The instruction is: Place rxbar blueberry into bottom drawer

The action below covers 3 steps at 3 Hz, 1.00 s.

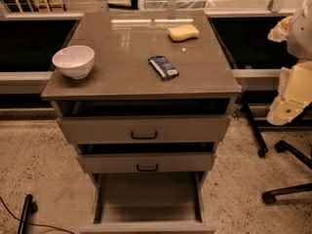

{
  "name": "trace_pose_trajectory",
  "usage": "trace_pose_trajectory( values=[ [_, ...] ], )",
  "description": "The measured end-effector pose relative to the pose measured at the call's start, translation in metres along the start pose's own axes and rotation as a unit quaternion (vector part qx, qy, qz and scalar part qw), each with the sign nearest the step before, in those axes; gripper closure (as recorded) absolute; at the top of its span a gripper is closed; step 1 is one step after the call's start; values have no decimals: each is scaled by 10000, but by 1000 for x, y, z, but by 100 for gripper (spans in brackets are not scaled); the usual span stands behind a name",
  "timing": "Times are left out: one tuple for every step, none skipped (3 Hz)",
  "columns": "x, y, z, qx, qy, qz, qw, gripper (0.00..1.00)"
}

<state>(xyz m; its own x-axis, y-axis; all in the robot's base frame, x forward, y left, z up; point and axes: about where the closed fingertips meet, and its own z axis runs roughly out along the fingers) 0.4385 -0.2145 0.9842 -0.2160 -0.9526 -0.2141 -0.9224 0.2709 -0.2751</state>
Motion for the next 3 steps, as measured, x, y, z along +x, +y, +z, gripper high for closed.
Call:
trace_pose_trajectory(
  values=[
    [0, 0, 0, 0, 0, 0, 10000, 0],
    [-13, -23, 14, 42, 163, -190, 9997, 0],
    [-60, -82, 63, 138, 356, -584, 9976, 0]
  ],
)
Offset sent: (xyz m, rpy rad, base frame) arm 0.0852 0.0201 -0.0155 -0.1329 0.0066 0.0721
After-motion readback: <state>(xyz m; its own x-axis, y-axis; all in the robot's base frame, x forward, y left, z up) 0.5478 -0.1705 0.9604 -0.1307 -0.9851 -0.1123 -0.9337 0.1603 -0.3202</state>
